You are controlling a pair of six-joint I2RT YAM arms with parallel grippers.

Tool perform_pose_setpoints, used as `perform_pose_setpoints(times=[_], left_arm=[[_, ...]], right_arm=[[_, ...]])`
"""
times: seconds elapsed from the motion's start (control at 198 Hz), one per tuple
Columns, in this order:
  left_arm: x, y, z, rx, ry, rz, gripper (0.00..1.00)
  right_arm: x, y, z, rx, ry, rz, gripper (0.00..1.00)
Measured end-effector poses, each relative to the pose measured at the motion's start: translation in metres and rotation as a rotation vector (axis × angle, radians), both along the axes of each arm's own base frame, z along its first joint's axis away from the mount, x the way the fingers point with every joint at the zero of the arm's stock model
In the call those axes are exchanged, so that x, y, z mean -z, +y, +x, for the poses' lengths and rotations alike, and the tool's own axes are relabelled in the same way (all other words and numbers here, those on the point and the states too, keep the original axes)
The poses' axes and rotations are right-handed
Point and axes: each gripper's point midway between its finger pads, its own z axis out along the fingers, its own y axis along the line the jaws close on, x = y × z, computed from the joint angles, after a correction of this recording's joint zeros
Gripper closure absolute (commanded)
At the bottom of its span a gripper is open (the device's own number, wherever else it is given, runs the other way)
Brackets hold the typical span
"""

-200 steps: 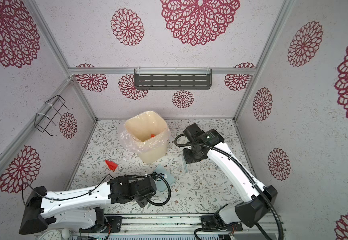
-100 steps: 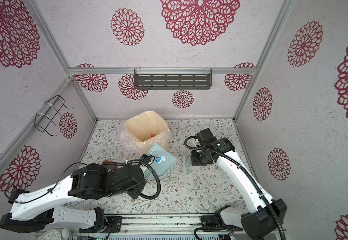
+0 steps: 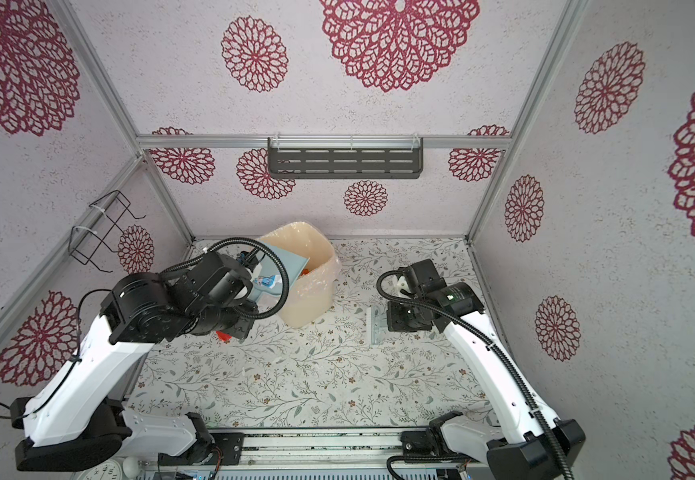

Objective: Sweep away the paper scraps from the table
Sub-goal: 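Raise the dustpan over the beige bin and tip it with the left gripper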

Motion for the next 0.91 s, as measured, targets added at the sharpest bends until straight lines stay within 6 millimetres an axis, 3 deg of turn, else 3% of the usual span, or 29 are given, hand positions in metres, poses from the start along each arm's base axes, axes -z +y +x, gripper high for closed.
perform_pose_setpoints(times=[0.238,0.48,0.657,0.91], left_arm=[[0.009,0.03,0.052,-0.065,0.016,0.141,1.0],[0.012,0.062,0.088,-0.089,-0.011,0.327,1.0],[0.016,0.072,0.112,-0.057,-0.034,0.498,1.0],[0.009,0.075,0.14,0.047,-0.109,0.783,1.0]], right_arm=[[-0.005,0.005,0.007,-0.002,-0.02,0.043,1.0],[0.0,0.012,0.01,-0.015,0.012,0.069,1.0],[0.007,0.014,0.014,-0.017,0.047,0.065,1.0],[-0.003,0.017,0.02,-0.027,0.037,0.075,1.0]])
